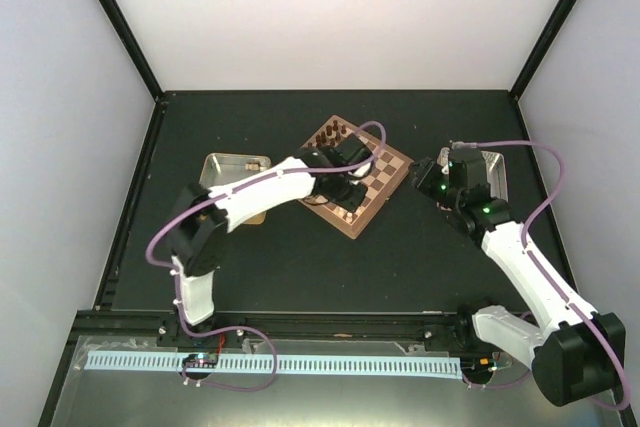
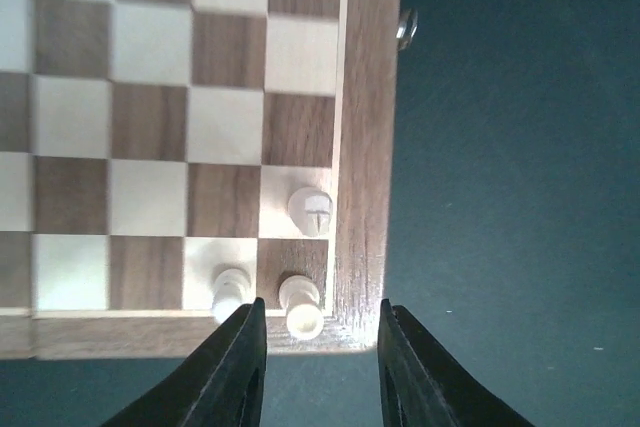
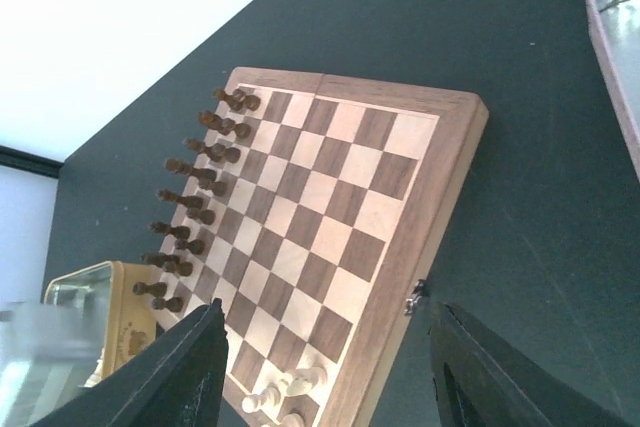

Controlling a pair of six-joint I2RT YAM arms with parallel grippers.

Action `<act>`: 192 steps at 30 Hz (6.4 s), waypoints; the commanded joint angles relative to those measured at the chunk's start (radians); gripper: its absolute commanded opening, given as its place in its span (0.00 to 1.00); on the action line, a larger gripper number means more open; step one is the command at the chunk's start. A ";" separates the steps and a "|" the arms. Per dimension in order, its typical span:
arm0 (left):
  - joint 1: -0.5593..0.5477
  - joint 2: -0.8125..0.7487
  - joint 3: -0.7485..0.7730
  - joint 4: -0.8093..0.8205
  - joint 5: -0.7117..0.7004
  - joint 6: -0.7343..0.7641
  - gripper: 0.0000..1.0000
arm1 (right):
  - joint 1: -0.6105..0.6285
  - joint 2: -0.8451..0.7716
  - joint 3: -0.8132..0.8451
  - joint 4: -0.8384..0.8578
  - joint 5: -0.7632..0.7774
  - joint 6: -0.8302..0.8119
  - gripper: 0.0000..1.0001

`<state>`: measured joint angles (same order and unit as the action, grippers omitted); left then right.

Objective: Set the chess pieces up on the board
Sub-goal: Place the chess piece on the chessboard, then pick up the chess piece from the storage box, then place the chess piece on the chessboard, then adjust the chessboard at the center of the board.

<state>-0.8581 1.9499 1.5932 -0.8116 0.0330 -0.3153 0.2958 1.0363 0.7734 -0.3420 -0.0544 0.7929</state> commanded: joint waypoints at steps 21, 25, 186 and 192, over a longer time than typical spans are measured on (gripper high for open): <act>0.597 -0.356 -0.473 0.173 -0.058 -0.140 0.24 | 0.009 0.274 0.080 0.142 -0.164 -0.052 0.44; 0.627 -0.246 -0.408 0.171 -0.025 -0.117 0.23 | 0.011 0.323 0.119 0.117 -0.104 -0.056 0.40; 0.869 -0.359 -0.576 0.161 0.143 -0.116 0.48 | -0.091 0.970 0.541 -0.263 -0.202 -0.330 0.55; 0.869 -0.344 -0.568 0.177 0.136 -0.105 0.40 | -0.069 0.878 0.436 -0.203 -0.191 -0.283 0.48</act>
<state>0.0017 1.5852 1.0218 -0.6689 0.1619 -0.4355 0.2062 1.9450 1.2671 -0.5201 -0.2718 0.4694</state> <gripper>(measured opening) 0.421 0.485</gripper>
